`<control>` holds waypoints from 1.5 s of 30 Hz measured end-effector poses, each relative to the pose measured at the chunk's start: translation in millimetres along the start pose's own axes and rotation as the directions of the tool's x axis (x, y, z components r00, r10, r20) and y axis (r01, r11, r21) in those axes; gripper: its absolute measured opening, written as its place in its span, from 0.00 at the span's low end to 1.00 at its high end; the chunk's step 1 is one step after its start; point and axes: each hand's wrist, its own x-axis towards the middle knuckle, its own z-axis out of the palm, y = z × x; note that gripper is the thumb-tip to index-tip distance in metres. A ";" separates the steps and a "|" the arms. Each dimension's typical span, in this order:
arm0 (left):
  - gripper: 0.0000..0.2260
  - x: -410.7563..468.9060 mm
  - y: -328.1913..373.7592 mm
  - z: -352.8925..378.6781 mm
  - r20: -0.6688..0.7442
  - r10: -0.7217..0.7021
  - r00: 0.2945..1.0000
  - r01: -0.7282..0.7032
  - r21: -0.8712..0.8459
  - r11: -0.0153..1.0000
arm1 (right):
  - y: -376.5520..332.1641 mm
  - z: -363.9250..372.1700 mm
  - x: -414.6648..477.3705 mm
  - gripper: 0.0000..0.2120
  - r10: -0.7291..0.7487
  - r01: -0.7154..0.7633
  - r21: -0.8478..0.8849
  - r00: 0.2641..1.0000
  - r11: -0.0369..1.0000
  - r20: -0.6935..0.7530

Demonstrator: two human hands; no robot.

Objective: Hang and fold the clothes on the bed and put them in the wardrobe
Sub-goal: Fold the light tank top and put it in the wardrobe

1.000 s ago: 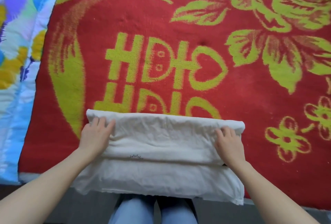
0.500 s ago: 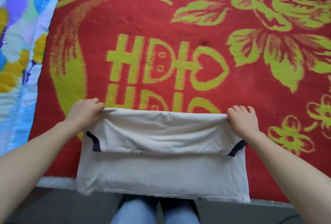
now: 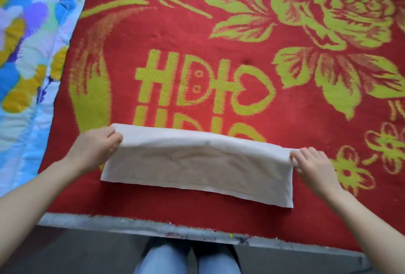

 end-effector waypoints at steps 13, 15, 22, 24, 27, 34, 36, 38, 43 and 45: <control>0.21 -49.3 35.9 64.4 0.716 -0.545 0.437 0.247 0.487 0.838 | -73.8 57.2 -71.4 0.16 0.360 -0.340 -0.196 0.533 0.920 0.765; 0.15 -38.9 42.3 63.9 0.652 -0.585 0.482 0.252 0.537 0.805 | -81.3 58.6 -60.4 0.15 0.473 -0.532 -0.191 0.464 0.825 0.749; 0.22 -20.8 78.4 70.5 0.434 -0.300 0.849 0.225 0.216 0.950 | -75.3 63.5 -59.2 0.40 0.668 -0.989 0.144 0.079 -0.042 0.740; 0.30 -26.9 89.7 81.2 0.521 -0.275 0.808 0.211 0.180 0.961 | -77.4 67.7 -60.6 0.41 0.663 -0.972 0.185 0.043 -0.146 0.747; 0.30 -37.9 96.2 97.4 0.675 -0.343 0.654 0.257 0.228 0.939 | -78.8 65.4 -60.6 0.21 0.691 -0.927 0.240 -0.028 -0.289 0.722; 0.28 -35.1 82.5 97.1 0.685 -0.315 0.657 0.274 0.172 0.946 | -77.5 12.6 -29.0 0.04 0.810 -0.944 0.328 0.162 -0.039 0.563; 0.28 -37.3 77.9 94.7 0.699 -0.292 0.653 0.299 0.117 0.947 | -98.3 -9.7 -8.8 0.04 0.804 -0.902 0.431 0.266 0.013 0.531; 0.28 -39.7 76.0 92.4 0.677 -0.315 0.665 0.424 0.005 0.906 | -133.9 -31.4 17.0 0.06 0.769 -0.830 0.552 0.406 0.085 0.493; 0.20 -36.2 72.1 85.0 0.542 -0.656 0.526 0.779 -0.617 0.115 | -263.3 -51.3 91.4 0.07 0.478 -0.634 0.659 0.761 0.405 0.439; 0.19 -39.1 63.2 77.5 0.640 -0.681 0.356 0.621 -0.707 -0.340 | -312.6 -50.3 114.7 0.12 0.319 -0.531 0.739 0.845 0.414 0.429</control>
